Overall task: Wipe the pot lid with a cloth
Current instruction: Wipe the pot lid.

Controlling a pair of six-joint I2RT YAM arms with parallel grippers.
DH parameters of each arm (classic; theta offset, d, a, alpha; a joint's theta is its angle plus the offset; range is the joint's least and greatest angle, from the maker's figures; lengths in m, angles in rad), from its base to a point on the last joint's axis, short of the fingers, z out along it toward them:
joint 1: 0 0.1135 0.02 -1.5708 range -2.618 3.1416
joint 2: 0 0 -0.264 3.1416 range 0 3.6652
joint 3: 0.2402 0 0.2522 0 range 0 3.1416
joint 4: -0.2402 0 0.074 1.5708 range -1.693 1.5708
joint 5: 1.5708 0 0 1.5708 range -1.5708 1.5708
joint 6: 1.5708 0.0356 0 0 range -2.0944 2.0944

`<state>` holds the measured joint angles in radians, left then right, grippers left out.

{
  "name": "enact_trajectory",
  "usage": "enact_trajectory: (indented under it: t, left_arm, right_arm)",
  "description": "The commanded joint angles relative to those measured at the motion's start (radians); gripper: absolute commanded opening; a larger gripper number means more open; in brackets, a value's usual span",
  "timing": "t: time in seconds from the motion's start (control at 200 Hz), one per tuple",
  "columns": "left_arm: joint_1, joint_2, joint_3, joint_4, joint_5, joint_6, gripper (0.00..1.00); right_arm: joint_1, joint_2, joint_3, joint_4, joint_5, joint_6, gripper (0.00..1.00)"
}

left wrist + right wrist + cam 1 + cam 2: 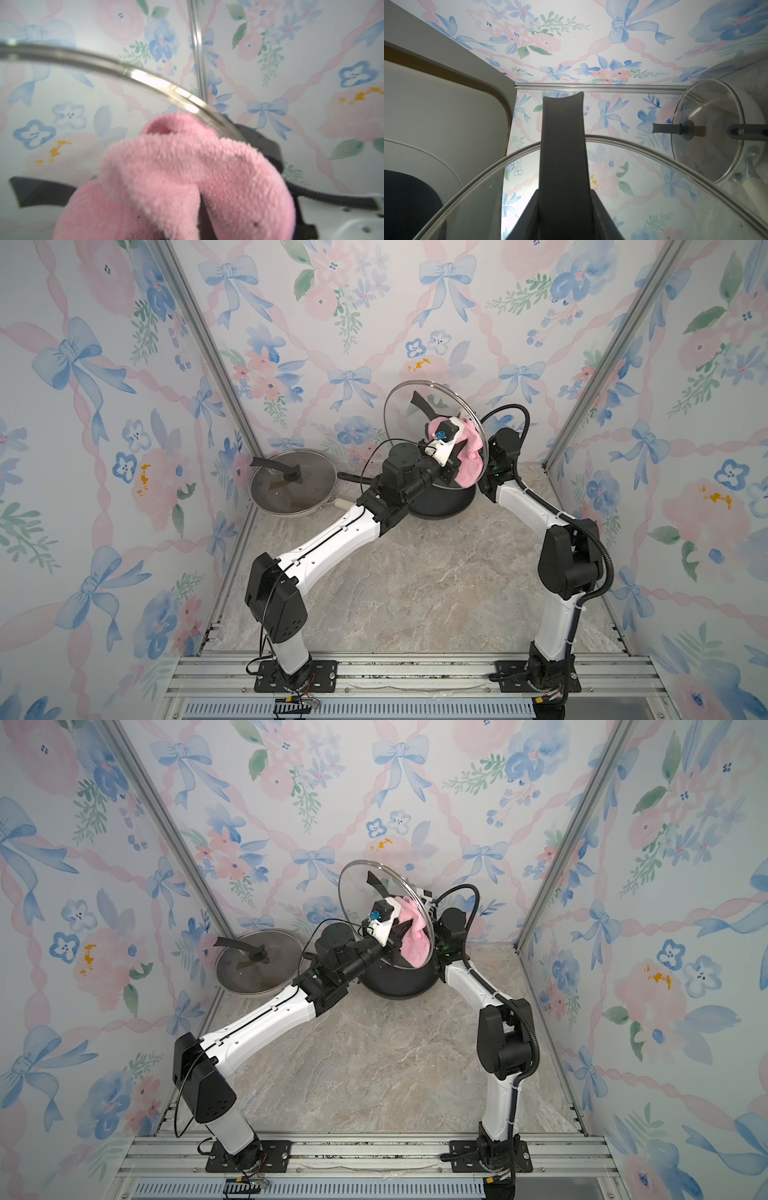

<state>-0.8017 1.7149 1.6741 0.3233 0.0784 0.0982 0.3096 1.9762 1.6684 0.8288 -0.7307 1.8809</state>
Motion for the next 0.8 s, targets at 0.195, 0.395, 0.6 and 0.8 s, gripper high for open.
enact_trajectory:
  t: [0.195, 0.395, 0.6, 0.8]
  left_arm:
    - [0.157, -0.023, 0.076, 0.138, -0.037, 0.001, 0.05]
    - [0.361, -0.008, -0.015, 0.108, -0.175, -0.121, 0.05]
    - [0.375, -0.061, -0.126, 0.089, -0.174, -0.155, 0.05]
    - [0.149, -0.098, -0.075, 0.095, -0.058, -0.069, 0.06]
  right_arm:
    - [0.032, -0.111, -0.040, 0.133, -0.001, -0.012, 0.00]
    - [0.028, -0.128, -0.031, 0.138, -0.001, -0.013, 0.00]
    - [0.023, -0.108, 0.008, 0.123, -0.006, -0.008, 0.00]
    - [0.030, -0.044, 0.076, 0.119, -0.005, 0.015, 0.00]
